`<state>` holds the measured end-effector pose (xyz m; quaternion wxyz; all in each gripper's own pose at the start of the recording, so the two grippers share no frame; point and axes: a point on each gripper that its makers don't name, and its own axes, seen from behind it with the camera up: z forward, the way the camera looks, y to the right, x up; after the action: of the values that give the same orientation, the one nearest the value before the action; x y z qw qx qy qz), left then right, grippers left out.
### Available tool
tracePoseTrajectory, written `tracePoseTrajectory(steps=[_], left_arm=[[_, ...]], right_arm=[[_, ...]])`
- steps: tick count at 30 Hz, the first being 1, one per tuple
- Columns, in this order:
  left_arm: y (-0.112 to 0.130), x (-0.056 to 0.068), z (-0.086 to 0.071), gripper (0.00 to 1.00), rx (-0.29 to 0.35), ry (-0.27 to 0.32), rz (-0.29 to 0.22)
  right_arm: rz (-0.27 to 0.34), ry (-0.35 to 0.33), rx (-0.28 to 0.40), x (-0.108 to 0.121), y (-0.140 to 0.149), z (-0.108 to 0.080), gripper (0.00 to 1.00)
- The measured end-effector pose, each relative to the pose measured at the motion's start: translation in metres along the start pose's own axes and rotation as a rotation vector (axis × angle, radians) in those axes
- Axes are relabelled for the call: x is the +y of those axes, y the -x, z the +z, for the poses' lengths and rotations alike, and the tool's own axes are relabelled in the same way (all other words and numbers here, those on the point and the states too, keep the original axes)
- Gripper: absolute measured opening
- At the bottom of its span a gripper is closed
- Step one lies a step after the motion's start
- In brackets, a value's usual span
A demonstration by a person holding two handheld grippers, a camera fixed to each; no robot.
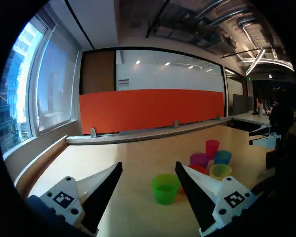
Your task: Pour water
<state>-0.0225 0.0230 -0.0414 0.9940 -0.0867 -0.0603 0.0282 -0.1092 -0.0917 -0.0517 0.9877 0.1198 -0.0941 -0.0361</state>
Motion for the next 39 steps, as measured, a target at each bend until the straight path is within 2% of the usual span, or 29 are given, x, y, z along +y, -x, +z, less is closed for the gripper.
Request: tracePoseTrajectory(steps=[7,14,17,23,29,39], left_arm=[[-0.003,-0.006,-0.001,1.0,0.04,-0.058,-0.021],[-0.004,-0.021,-0.003,1.0,0.071,-0.136,-0.029],[-0.004,-0.024,-0.002,1.0,0.086,-0.161,-0.025],[-0.014,-0.032,-0.004,1.0,0.126,-0.222,0.001],[-0.02,-0.039,-0.007,1.0,0.149,-0.278,0.039],[-0.004,-0.047,-0.006,1.0,0.152,-0.327,0.056]], right_arm=[[0.024,0.101,0.057,0.019,-0.009,-0.006,1.0],[0.036,0.2,0.132,0.04,-0.024,-0.011,1.0],[0.042,0.231,0.169,0.045,-0.034,-0.014,1.0],[0.071,0.238,0.211,0.046,-0.051,-0.016,1.0],[0.084,0.242,0.209,0.047,-0.056,-0.014,1.0],[0.088,0.263,0.173,0.049,-0.053,-0.014,1.0]])
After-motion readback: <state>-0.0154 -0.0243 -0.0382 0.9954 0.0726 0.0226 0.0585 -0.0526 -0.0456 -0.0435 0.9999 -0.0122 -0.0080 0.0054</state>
